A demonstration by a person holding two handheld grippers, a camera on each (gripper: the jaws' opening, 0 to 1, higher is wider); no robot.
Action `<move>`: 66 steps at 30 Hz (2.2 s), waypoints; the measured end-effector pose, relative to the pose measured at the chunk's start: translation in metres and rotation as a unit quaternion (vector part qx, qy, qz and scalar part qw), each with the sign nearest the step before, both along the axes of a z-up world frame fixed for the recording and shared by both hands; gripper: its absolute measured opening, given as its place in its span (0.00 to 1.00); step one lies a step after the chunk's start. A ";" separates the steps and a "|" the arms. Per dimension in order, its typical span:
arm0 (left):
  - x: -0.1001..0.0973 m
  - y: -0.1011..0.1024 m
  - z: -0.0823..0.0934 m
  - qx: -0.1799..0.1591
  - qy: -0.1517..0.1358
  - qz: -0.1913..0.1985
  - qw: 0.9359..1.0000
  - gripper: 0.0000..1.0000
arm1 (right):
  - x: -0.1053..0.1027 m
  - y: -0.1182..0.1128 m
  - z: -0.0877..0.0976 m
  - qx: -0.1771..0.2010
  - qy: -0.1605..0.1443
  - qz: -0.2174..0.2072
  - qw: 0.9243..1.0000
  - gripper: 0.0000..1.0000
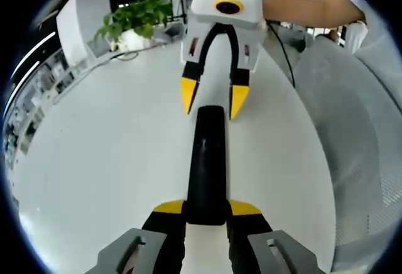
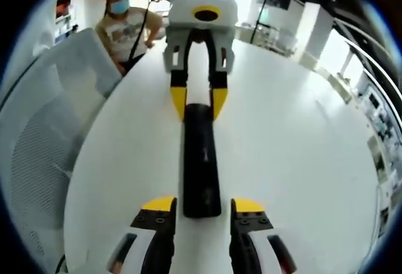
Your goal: Press the specified remote control buttons in sequence, fully releasing each button before pressing the next.
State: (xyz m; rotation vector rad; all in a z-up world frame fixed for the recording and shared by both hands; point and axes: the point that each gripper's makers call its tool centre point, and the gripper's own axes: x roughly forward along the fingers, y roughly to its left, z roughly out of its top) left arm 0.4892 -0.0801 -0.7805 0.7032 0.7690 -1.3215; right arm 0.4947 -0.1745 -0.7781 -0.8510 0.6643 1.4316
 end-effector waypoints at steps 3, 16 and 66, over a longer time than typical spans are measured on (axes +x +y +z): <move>0.000 0.000 0.000 -0.001 0.000 0.000 1.000 0.24 | 0.000 0.001 -0.001 0.000 0.001 0.002 1.000 0.29; 0.000 0.000 0.001 -0.003 0.000 0.001 1.000 0.24 | 0.001 0.004 -0.002 -0.005 0.002 0.009 1.000 0.24; 0.000 0.000 0.002 -0.022 -0.001 0.008 1.000 0.23 | 0.000 0.004 -0.004 -0.010 0.029 -0.013 0.999 0.19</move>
